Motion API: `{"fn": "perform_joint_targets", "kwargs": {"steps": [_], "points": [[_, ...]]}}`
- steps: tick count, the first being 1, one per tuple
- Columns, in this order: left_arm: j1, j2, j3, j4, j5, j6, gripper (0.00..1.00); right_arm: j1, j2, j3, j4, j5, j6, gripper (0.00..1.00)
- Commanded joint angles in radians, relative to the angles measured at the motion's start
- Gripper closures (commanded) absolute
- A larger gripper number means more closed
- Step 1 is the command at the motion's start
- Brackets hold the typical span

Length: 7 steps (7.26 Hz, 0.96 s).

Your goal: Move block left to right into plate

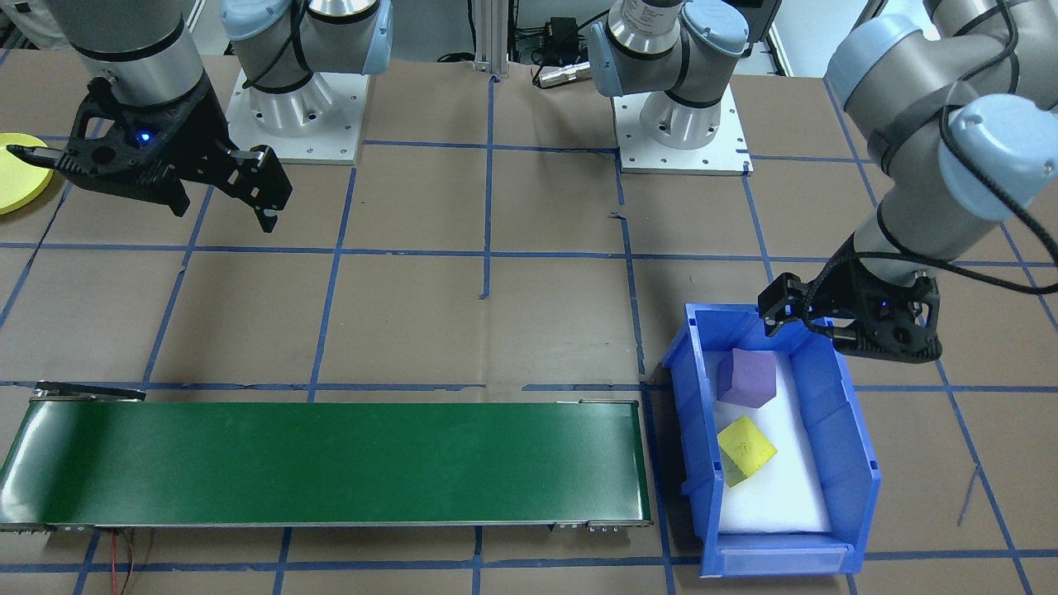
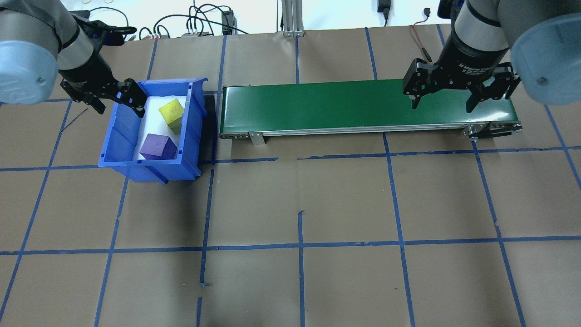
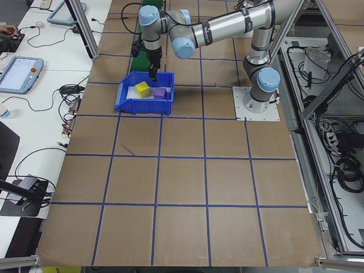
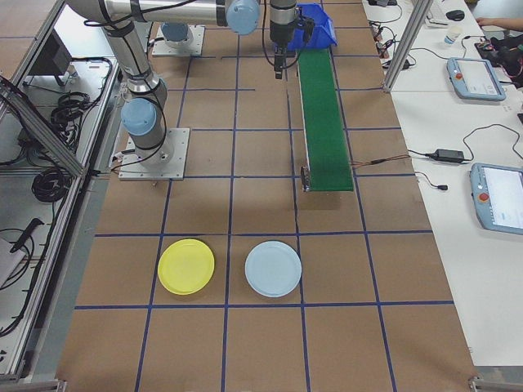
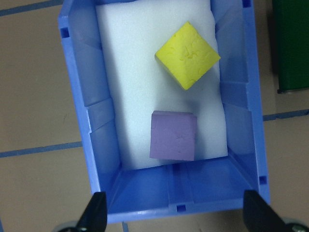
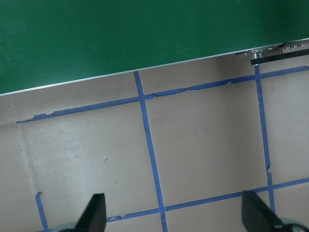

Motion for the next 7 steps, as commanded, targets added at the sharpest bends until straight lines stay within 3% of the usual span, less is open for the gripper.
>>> {"fn": "perform_joint_targets", "kwargs": {"steps": [1,3,7], "points": [[0.001,-0.063,-0.056,0.113,-0.002,0.001,0.00,0.000,0.000,0.000,0.000,0.000,0.001,0.00],[0.001,-0.086,-0.126,0.176,-0.029,0.012,0.00,0.000,0.000,0.000,0.000,0.000,0.000,0.00],[0.001,-0.111,-0.195,0.213,-0.031,0.019,0.00,0.000,0.000,0.000,0.000,0.000,0.001,0.00]]}}
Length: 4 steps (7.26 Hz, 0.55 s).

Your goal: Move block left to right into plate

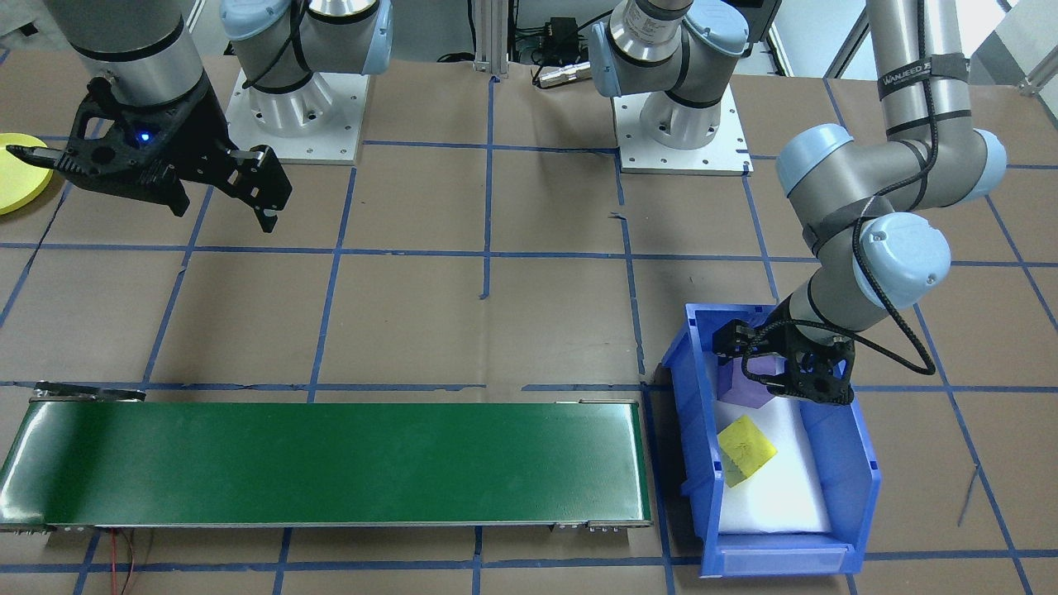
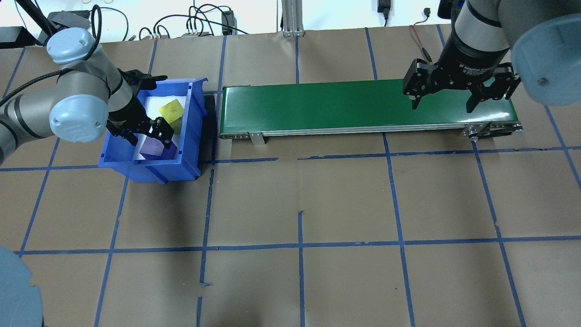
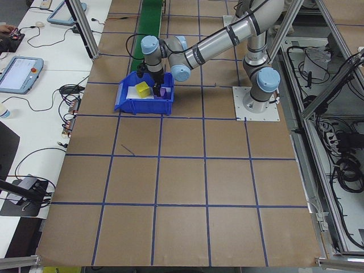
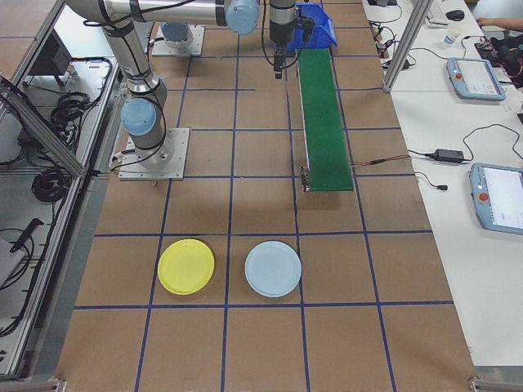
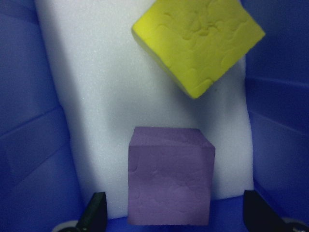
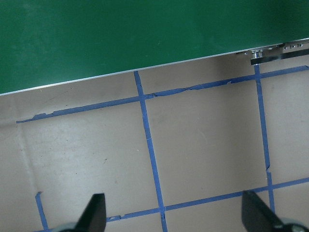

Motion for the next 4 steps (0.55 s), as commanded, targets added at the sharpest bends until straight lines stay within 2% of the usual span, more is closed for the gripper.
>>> {"fn": "perform_joint_targets", "kwargs": {"steps": [1,2,3,4], "points": [[0.000,-0.023,-0.042,0.057,-0.001,0.015,0.00,0.000,0.001,0.000,-0.001,0.000,0.000,0.00],[0.000,-0.042,-0.048,0.089,-0.002,0.019,0.00,0.000,0.000,0.000,-0.001,0.000,0.000,0.00],[0.000,-0.050,-0.048,0.121,0.001,0.021,0.32,0.000,0.001,0.000,-0.001,0.000,0.000,0.00],[0.000,-0.041,-0.030,0.128,0.007,0.015,0.80,0.000,0.001,0.000,-0.001,0.000,0.000,0.00]]}}
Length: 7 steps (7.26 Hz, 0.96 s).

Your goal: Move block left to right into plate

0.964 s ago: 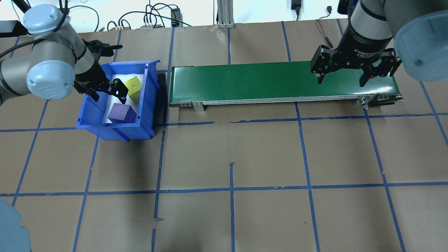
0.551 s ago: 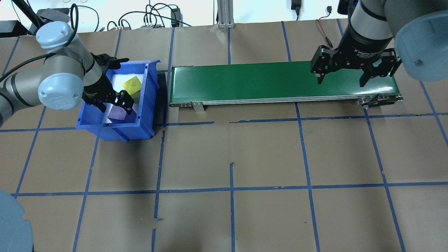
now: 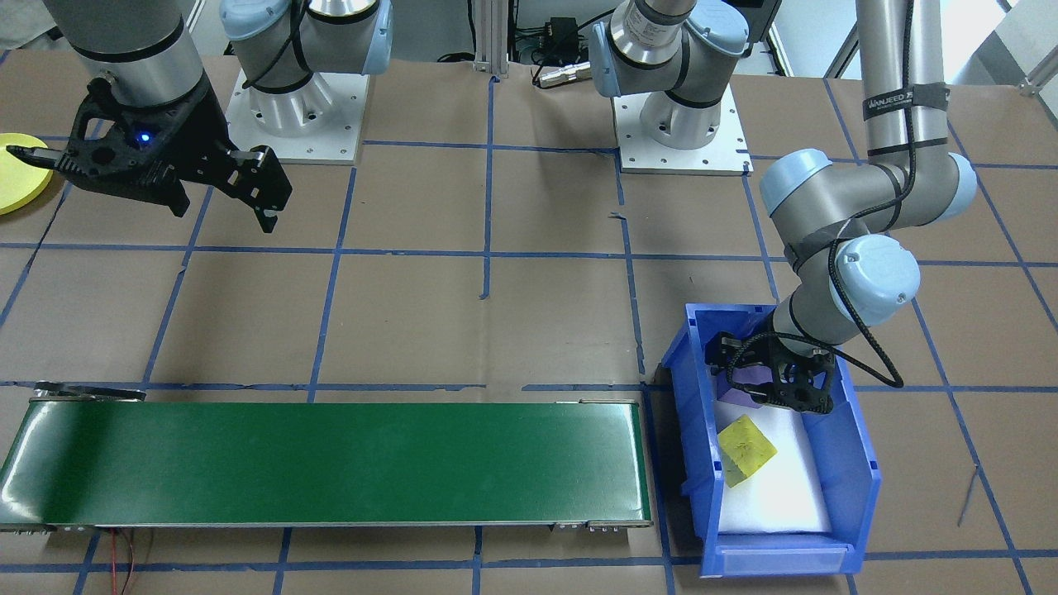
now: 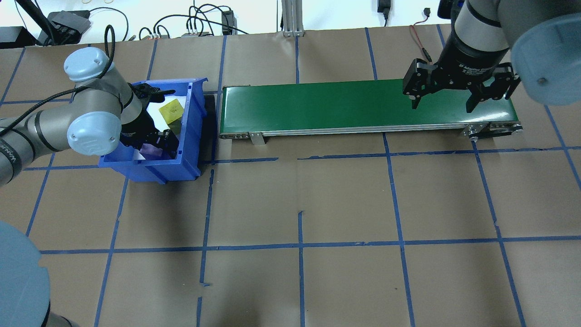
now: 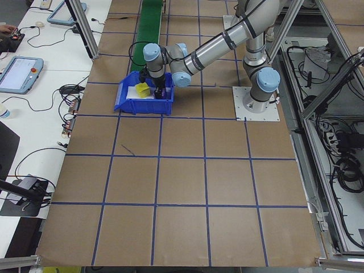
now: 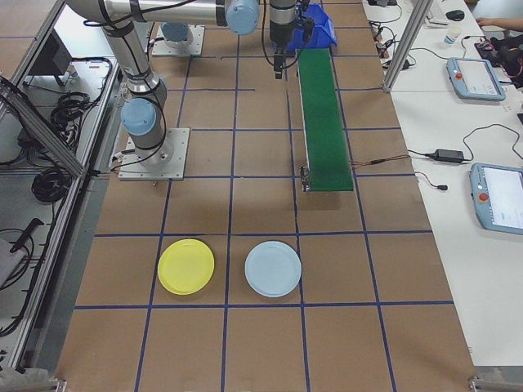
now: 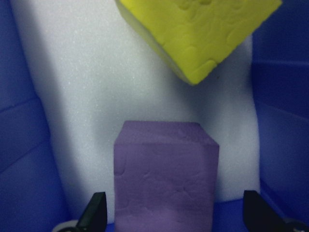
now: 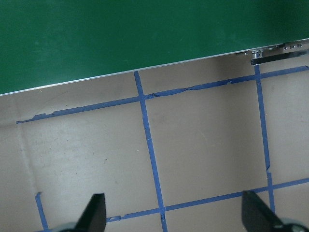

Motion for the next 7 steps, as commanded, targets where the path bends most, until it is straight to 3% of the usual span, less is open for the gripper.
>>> {"fn": "perform_joint_targets", "kwargs": {"steps": [1,3,4,7], "points": [[-0.002,0.041,0.041,0.039,0.007,-0.006,0.86,0.000,0.000,0.000,0.001,0.000,0.000,0.00],[-0.017,0.193,0.073,0.045,-0.020,0.003,0.86,0.003,-0.001,0.000,0.001,0.000,0.000,0.00],[-0.018,0.263,0.081,0.057,-0.101,0.009,0.86,0.003,-0.001,0.000,0.001,0.000,0.000,0.00],[-0.079,0.249,0.132,0.062,-0.146,-0.014,0.86,0.000,0.000,0.000,0.000,0.000,0.000,0.00]]}}
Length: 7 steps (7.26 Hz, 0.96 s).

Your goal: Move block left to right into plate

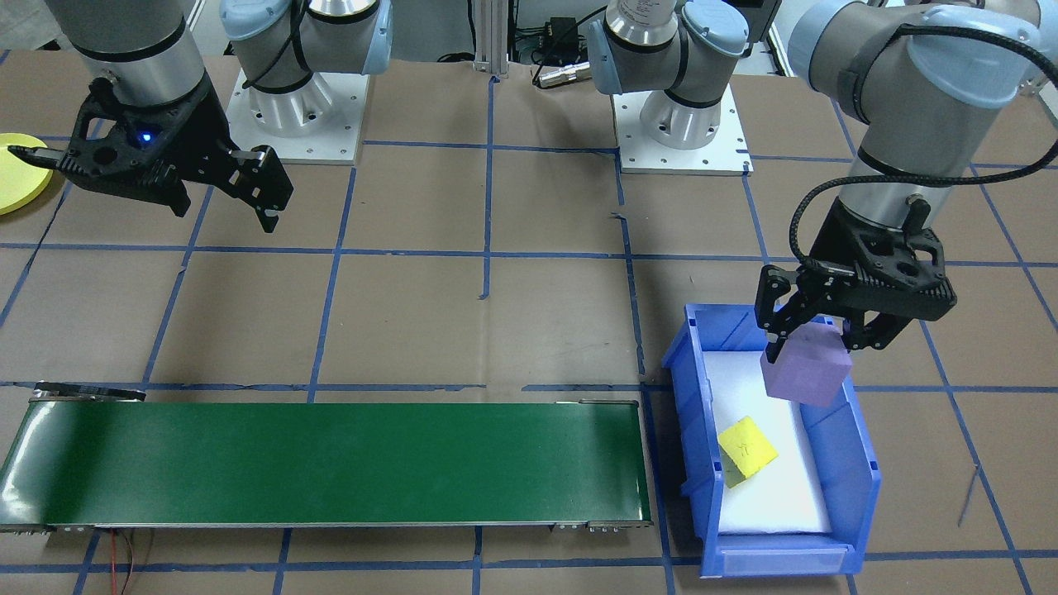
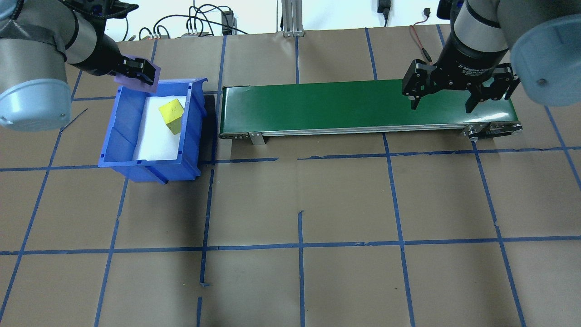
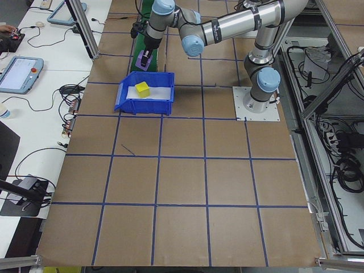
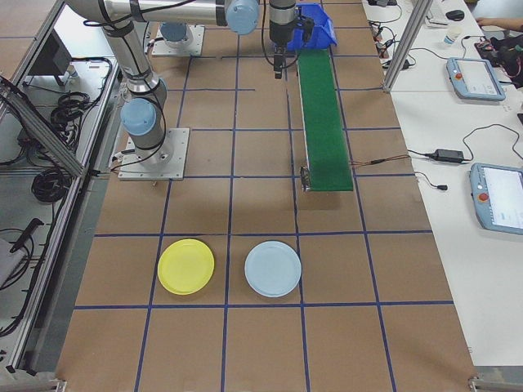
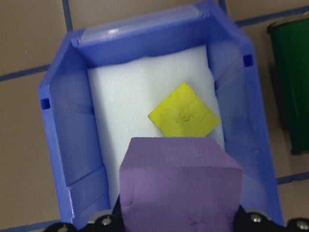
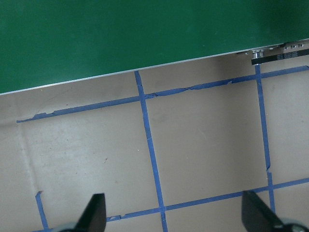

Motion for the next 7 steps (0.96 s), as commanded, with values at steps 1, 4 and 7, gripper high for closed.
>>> {"fn": "perform_joint_targets", "kwargs": {"steps": [1,4,7], "points": [[-0.069,-0.061,0.009,0.034,-0.014,-0.061,0.86,-0.001,0.000,0.000,-0.001,0.000,-0.002,0.00],[-0.215,-0.258,0.018,0.234,-0.012,-0.307,0.86,-0.003,0.002,0.000,-0.001,0.000,-0.005,0.00],[-0.235,-0.331,0.019,0.239,-0.014,-0.347,0.85,0.003,0.003,0.000,-0.001,0.002,-0.006,0.00]]}}
